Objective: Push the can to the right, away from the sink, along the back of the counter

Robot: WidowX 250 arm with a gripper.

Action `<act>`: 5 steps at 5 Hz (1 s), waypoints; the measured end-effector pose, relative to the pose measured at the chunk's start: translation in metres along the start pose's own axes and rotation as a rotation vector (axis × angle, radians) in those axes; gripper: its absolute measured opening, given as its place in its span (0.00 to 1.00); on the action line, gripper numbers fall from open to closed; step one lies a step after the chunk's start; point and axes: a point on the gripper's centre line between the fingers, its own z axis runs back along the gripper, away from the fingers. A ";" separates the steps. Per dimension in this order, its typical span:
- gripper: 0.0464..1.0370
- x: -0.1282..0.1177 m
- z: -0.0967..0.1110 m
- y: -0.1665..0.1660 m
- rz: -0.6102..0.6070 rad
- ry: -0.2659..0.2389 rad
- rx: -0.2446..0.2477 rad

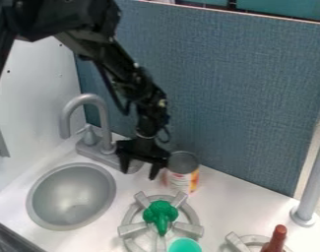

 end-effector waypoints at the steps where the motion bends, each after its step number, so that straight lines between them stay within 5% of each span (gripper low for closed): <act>1: 0.96 0.006 0.014 -0.035 -0.086 -0.024 -0.057; 2: 0.96 -0.017 0.022 -0.035 -0.100 0.024 -0.028; 3: 0.96 -0.028 0.072 -0.020 -0.113 0.035 0.026; 4: 0.96 -0.060 0.116 -0.017 -0.199 0.122 0.055; 5: 0.96 -0.096 0.162 -0.005 -0.370 0.117 -0.014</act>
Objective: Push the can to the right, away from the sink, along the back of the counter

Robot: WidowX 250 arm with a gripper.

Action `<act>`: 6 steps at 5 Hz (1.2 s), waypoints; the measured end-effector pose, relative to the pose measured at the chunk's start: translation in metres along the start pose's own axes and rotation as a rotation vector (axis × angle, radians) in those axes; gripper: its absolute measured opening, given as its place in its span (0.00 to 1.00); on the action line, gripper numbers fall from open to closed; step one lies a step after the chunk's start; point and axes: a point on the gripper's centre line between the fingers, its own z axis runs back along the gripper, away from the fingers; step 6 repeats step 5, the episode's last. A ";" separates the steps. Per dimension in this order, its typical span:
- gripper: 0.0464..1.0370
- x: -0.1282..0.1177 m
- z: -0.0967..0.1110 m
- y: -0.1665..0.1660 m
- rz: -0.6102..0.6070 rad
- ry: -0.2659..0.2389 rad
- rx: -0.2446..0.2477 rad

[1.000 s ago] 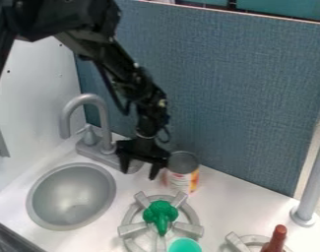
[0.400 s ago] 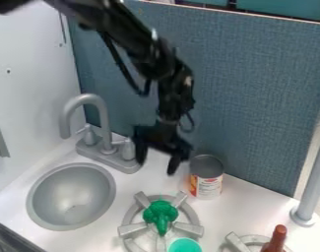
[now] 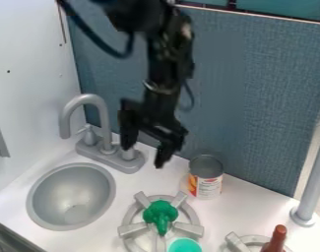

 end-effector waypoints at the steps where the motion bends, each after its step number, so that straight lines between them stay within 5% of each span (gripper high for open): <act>1: 0.96 -0.029 0.013 -0.007 -0.201 0.019 -0.031; 6: 0.96 -0.029 0.014 -0.009 -0.214 0.011 -0.030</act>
